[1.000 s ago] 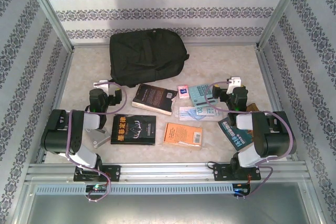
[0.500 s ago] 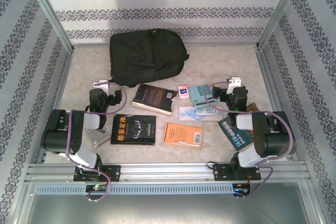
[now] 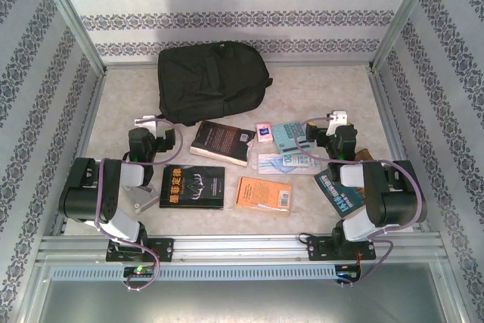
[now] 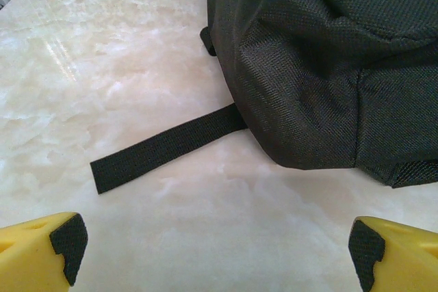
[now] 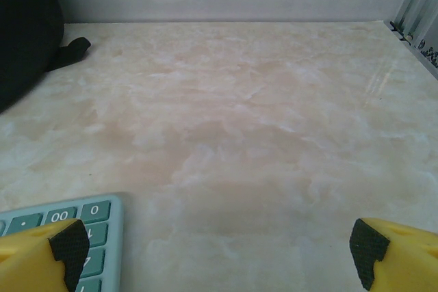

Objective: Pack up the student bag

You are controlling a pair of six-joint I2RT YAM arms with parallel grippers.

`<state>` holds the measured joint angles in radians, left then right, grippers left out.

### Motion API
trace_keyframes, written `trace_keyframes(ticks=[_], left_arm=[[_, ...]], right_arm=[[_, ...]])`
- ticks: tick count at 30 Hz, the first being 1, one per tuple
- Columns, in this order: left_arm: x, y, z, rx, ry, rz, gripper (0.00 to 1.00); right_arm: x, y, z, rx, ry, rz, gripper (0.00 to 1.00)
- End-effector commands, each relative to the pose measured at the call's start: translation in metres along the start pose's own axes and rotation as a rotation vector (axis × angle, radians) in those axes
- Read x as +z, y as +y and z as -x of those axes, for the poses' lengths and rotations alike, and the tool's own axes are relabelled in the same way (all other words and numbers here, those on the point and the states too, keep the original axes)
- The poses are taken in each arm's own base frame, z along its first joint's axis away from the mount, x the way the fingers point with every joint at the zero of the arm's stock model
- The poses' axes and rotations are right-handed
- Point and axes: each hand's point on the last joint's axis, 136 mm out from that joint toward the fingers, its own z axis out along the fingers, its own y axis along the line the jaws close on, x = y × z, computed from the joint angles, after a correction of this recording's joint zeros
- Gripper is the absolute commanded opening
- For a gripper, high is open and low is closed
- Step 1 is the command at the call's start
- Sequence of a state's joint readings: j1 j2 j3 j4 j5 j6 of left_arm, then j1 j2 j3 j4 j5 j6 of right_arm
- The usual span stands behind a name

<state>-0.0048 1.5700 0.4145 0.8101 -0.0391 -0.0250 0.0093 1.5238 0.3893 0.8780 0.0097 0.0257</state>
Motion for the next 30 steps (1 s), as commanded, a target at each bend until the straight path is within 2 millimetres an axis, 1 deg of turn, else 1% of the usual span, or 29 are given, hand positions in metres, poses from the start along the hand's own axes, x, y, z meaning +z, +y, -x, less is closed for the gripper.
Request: trace_keyframes(ticks=[1, 2, 4, 6, 7, 9, 11, 13, 15, 16, 17, 19, 21, 22, 23, 25, 26, 27, 29, 30], left_arm=[[-0.010, 0.000, 0.014, 0.023, -0.071, 0.038, 0.99], [-0.016, 0.003, 0.022, 0.017, -0.093, 0.059, 0.99], [-0.031, 0.010, 0.042, 0.004, -0.092, 0.099, 0.99], [-0.046, 0.002, 0.072, 0.051, -0.107, 0.067, 0.99], [-0.057, -0.004, 0.090, 0.072, -0.125, 0.033, 0.99], [-0.080, -0.008, 0.121, 0.029, -0.175, 0.012, 0.99], [-0.107, -0.026, 0.151, -0.005, -0.240, -0.068, 1.00], [-0.130, -0.047, 0.172, -0.053, -0.232, -0.152, 1.00], [-0.153, -0.075, 0.186, -0.075, -0.183, -0.266, 1.00], [-0.164, -0.088, 0.189, -0.080, -0.144, -0.302, 1.00], [-0.171, -0.096, 0.191, -0.081, -0.098, -0.313, 1.00], [-0.174, -0.097, 0.192, -0.143, -0.012, -0.284, 0.99], [-0.167, -0.088, 0.188, -0.217, 0.088, -0.199, 0.99], [-0.161, -0.082, 0.183, -0.255, 0.131, -0.138, 0.99], [-0.154, -0.080, 0.182, -0.285, 0.149, -0.110, 0.99], [-0.138, -0.098, 0.185, -0.287, 0.148, -0.185, 0.99], [-0.129, -0.105, 0.188, -0.292, 0.152, -0.204, 0.99], [-0.119, -0.113, 0.187, -0.286, 0.185, -0.208, 0.99], [-0.096, -0.138, 0.186, -0.217, 0.294, -0.257, 0.99], [-0.085, -0.149, 0.185, -0.184, 0.335, -0.274, 0.99]], right_arm=[[-0.003, 0.004, 0.009, -0.007, -0.029, 0.023, 0.98], [-0.004, 0.006, 0.014, -0.005, -0.044, 0.034, 0.98], [-0.017, 0.004, 0.033, -0.008, -0.043, 0.012, 0.98], [-0.032, 0.009, 0.057, -0.036, -0.049, -0.024, 0.98], [-0.043, 0.018, 0.074, -0.046, -0.090, -0.008, 0.98], [-0.062, 0.043, 0.097, -0.085, -0.136, 0.059, 0.98], [-0.088, 0.070, 0.123, -0.089, -0.193, 0.132, 0.98], [-0.116, 0.099, 0.144, -0.085, -0.239, 0.229, 0.98], [-0.141, 0.124, 0.162, -0.077, -0.260, 0.306, 0.98], [-0.153, 0.131, 0.170, -0.075, -0.241, 0.303, 0.98], [-0.164, 0.134, 0.181, -0.068, -0.233, 0.265, 0.98], [-0.179, 0.137, 0.194, -0.069, -0.197, 0.227, 0.98], [-0.189, 0.134, 0.188, 0.003, -0.075, 0.238, 0.98], [-0.193, 0.129, 0.188, 0.040, -0.049, 0.238, 0.98], [-0.194, 0.126, 0.190, 0.082, -0.064, 0.240, 0.98], [-0.191, 0.120, 0.188, 0.218, -0.065, 0.275, 0.98], [-0.187, 0.119, 0.184, 0.289, -0.016, 0.317, 0.98], [-0.182, 0.121, 0.177, 0.337, 0.055, 0.350, 0.98], [-0.170, 0.130, 0.157, 0.375, 0.218, 0.398, 0.98], [-0.165, 0.132, 0.148, 0.385, 0.252, 0.387, 0.98]])
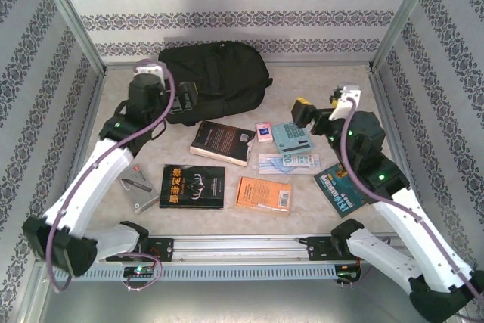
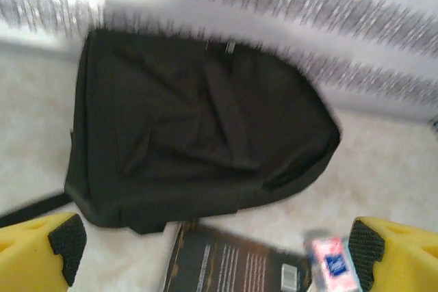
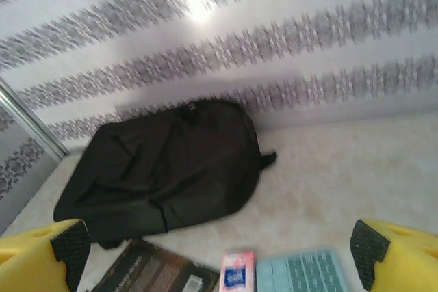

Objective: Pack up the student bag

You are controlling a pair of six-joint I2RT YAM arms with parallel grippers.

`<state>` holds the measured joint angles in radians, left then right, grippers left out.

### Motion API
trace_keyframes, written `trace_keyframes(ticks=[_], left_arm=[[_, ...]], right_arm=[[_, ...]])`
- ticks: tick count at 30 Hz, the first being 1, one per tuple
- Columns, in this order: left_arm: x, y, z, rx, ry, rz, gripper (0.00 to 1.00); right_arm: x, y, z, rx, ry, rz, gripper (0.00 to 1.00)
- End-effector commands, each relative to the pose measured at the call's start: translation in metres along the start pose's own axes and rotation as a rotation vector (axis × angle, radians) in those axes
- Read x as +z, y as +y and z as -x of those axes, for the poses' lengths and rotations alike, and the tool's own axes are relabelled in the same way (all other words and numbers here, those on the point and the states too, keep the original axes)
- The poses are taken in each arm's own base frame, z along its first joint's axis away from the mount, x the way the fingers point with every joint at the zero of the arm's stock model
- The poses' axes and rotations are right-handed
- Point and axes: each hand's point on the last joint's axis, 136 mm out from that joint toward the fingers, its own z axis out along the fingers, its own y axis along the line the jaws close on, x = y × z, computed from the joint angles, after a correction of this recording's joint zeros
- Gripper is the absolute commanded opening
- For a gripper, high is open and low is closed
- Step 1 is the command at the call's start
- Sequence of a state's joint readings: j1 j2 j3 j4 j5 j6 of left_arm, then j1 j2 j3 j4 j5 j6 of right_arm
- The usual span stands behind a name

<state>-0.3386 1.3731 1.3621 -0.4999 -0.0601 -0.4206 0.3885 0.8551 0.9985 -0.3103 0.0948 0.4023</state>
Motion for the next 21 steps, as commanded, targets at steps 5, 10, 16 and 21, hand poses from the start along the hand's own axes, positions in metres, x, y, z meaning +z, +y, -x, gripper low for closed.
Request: trace_keyframes(ticks=[5, 10, 16, 21], left_arm=[[0.097, -0.048, -0.012, 0.141, 0.259, -0.057, 1.00], [0.160, -0.090, -0.030, 0.353, 0.338, -0.053, 1.00], [0.206, -0.145, -0.056, 0.560, 0.315, -0.149, 1.00], [0.233, -0.174, -0.070, 0.693, 0.237, -0.189, 0.99]], right_arm=[[0.027, -0.012, -0.095, 0.146, 0.373, -0.017, 0.98], [0.038, -0.046, -0.111, 0.206, 0.409, -0.116, 0.97], [0.045, -0.056, -0.115, 0.243, 0.421, -0.113, 0.96], [0.049, -0.061, -0.111, 0.255, 0.430, -0.125, 0.94]])
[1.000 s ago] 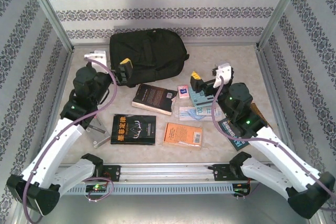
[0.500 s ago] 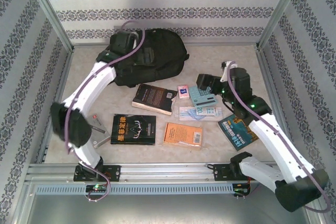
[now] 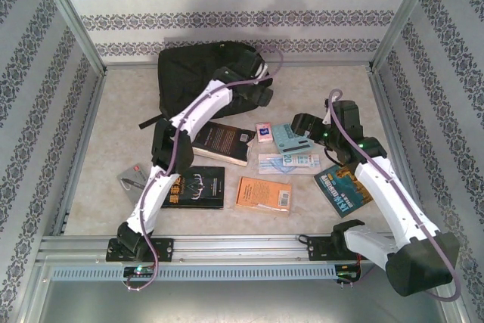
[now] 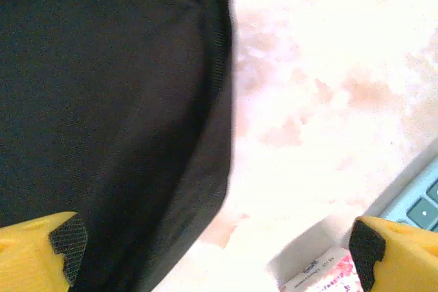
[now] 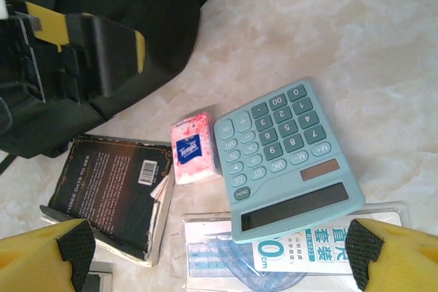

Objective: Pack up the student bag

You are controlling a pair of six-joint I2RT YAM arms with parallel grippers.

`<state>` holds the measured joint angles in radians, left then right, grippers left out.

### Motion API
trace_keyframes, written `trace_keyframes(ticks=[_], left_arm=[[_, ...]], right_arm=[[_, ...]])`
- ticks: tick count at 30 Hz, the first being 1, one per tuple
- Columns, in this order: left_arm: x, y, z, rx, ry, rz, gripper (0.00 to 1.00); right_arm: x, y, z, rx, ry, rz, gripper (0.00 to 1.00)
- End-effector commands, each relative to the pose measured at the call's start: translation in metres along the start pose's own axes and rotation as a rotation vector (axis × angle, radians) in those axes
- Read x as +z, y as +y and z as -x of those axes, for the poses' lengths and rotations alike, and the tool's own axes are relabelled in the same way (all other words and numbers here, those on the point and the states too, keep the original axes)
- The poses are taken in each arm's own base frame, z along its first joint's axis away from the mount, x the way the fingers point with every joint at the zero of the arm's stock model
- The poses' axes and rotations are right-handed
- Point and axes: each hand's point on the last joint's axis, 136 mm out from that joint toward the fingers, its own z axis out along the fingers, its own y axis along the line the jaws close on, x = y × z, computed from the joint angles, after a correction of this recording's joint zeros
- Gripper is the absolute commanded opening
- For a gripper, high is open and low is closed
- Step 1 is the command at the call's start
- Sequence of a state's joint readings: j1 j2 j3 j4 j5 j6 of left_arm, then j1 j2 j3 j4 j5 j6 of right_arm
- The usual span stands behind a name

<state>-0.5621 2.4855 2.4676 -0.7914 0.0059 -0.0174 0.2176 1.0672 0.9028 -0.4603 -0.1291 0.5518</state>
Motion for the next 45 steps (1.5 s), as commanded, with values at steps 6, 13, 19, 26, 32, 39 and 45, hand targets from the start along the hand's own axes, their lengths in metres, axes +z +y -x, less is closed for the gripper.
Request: trace_keyframes(ticks=[6, 13, 19, 26, 32, 39, 45], left_arm=[[0.033, 0.005, 0.015, 0.243, -0.068, 0.149, 0.71], [0.044, 0.019, 0.013, 0.306, -0.071, 0.231, 0.17], [0.023, 0.007, 0.015, 0.391, -0.076, 0.148, 0.02], [-0.027, 0.008, 0.017, 0.473, -0.112, 0.117, 0.00], [-0.078, 0.001, 0.014, 0.575, -0.216, 0.081, 0.00], [-0.133, 0.010, 0.003, 0.544, -0.280, -0.030, 0.00], [-0.154, 0.014, -0.013, 0.559, -0.313, -0.008, 0.00]], right_arm=[[-0.002, 0.014, 0.008, 0.040, -0.011, 0.070, 0.89], [-0.008, 0.021, 0.013, 0.034, -0.023, 0.094, 0.79], [-0.011, 0.023, 0.015, 0.022, -0.040, 0.093, 0.80], [-0.024, 0.023, 0.023, 0.027, -0.085, 0.060, 0.81], [-0.037, 0.017, 0.031, 0.055, -0.134, 0.020, 0.81], [-0.044, 0.023, 0.036, 0.092, -0.133, 0.049, 0.83], [-0.039, 0.032, 0.035, 0.126, -0.106, 0.092, 0.84]])
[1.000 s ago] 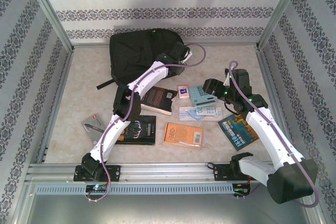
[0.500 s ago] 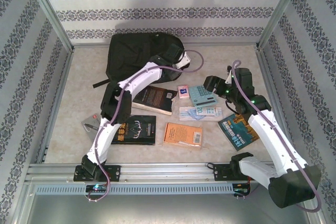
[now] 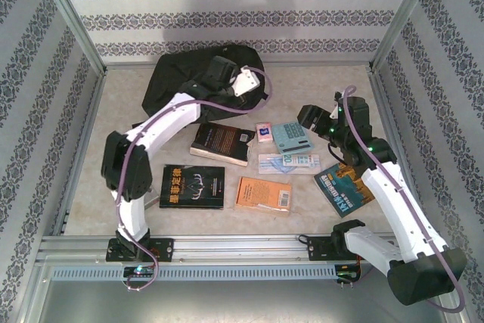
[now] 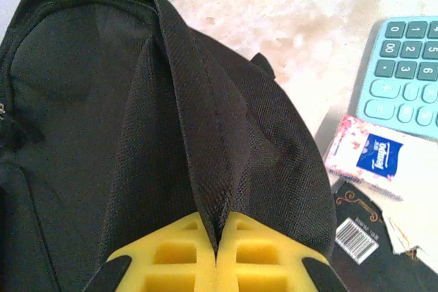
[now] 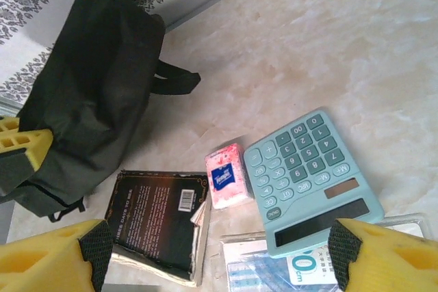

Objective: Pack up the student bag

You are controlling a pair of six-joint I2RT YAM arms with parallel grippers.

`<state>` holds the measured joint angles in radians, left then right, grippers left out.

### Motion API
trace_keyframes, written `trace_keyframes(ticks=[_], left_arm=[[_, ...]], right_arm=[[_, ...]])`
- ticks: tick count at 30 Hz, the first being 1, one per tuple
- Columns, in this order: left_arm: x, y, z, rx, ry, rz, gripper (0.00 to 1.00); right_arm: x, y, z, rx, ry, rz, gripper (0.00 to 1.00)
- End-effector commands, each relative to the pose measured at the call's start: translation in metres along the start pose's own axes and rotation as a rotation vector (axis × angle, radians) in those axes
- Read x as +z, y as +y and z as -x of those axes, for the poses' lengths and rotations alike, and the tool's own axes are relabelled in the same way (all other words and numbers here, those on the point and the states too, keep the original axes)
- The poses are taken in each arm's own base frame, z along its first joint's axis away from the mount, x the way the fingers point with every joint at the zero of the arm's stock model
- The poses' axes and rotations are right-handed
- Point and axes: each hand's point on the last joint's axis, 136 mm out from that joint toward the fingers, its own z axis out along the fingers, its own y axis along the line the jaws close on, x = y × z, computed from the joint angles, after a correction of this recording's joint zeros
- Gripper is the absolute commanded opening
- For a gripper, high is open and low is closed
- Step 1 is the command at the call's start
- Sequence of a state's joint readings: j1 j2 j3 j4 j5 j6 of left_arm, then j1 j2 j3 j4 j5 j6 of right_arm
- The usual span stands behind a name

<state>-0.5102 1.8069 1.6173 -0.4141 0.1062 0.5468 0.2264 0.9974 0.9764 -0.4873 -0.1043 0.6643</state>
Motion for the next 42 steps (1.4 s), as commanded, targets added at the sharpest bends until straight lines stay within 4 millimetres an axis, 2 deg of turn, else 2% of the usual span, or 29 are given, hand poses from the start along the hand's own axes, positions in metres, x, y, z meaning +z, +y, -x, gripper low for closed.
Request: trace_keyframes(ticks=[1, 7, 13, 16, 20, 25, 33, 36, 39, 41, 42], left_arm=[[-0.022, 0.000, 0.018, 0.052, -0.097, 0.003, 0.00], [-0.064, -0.022, 0.017, 0.041, -0.172, -0.137, 0.00], [-0.081, -0.057, -0.014, 0.075, -0.168, -0.223, 0.00], [-0.079, -0.070, -0.031, 0.123, -0.180, -0.242, 0.00], [-0.084, -0.090, -0.040, 0.145, -0.207, -0.307, 0.00], [-0.083, -0.100, -0.061, 0.179, -0.158, -0.324, 0.00], [-0.076, -0.111, -0.068, 0.179, -0.144, -0.354, 0.00], [-0.073, -0.116, -0.072, 0.188, -0.138, -0.358, 0.00], [-0.072, -0.119, -0.071, 0.186, -0.143, -0.356, 0.02], [-0.072, -0.123, -0.070, 0.196, -0.142, -0.351, 0.10], [-0.073, -0.125, -0.070, 0.200, -0.140, -0.352, 0.17]], right_arm=[[-0.002, 0.013, 0.006, 0.044, 0.007, 0.046, 0.84], [0.003, 0.023, 0.005, 0.101, 0.048, 0.082, 0.84], [0.014, 0.031, 0.004, 0.186, 0.083, 0.109, 0.84], [0.027, 0.034, -0.003, 0.310, 0.118, 0.120, 0.83], [0.048, 0.048, -0.015, 0.390, 0.191, 0.115, 0.83], [0.073, 0.069, -0.033, 0.369, 0.261, 0.115, 0.83], [0.121, 0.102, -0.074, 0.308, 0.391, 0.115, 0.80], [0.135, 0.101, -0.089, 0.290, 0.427, 0.090, 0.73], [0.146, 0.102, -0.097, 0.269, 0.449, 0.077, 0.56], [0.152, 0.104, -0.101, 0.267, 0.462, 0.081, 0.41], [0.154, 0.105, -0.104, 0.268, 0.472, 0.082, 0.33]])
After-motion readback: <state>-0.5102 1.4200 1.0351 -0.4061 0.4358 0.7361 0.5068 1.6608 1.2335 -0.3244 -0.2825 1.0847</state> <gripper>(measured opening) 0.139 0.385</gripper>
